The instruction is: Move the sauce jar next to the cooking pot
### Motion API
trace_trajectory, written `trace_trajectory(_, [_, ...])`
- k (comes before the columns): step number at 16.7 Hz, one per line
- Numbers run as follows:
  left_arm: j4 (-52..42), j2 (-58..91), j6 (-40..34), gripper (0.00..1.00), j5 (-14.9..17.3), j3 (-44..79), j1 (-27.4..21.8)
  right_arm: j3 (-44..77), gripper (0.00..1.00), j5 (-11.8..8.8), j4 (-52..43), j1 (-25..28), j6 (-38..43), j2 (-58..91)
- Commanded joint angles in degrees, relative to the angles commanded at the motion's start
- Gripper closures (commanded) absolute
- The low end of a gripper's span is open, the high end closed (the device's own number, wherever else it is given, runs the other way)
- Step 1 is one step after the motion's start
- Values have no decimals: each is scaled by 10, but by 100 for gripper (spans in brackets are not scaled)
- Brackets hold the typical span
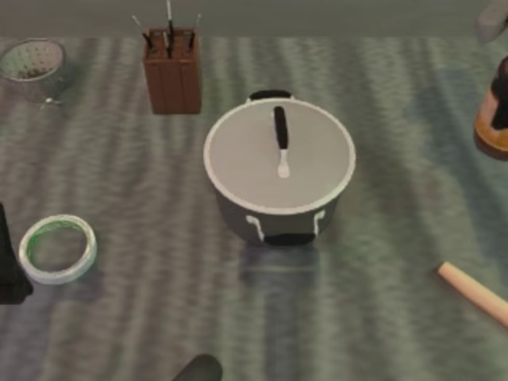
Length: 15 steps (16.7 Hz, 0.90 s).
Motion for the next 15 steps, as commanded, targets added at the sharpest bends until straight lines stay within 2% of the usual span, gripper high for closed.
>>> trace_trajectory(3, [0, 0, 0, 0, 0, 0, 0, -9, 100, 7, 12, 13, 38, -3])
trace_trajectory(6, [0, 0, 0, 0, 0, 0, 0, -30, 100, 24, 35, 37, 129, -6])
trace_trajectory(15, [0, 0, 0, 0, 0, 0, 0, -140, 100, 98, 134, 135, 553, -28])
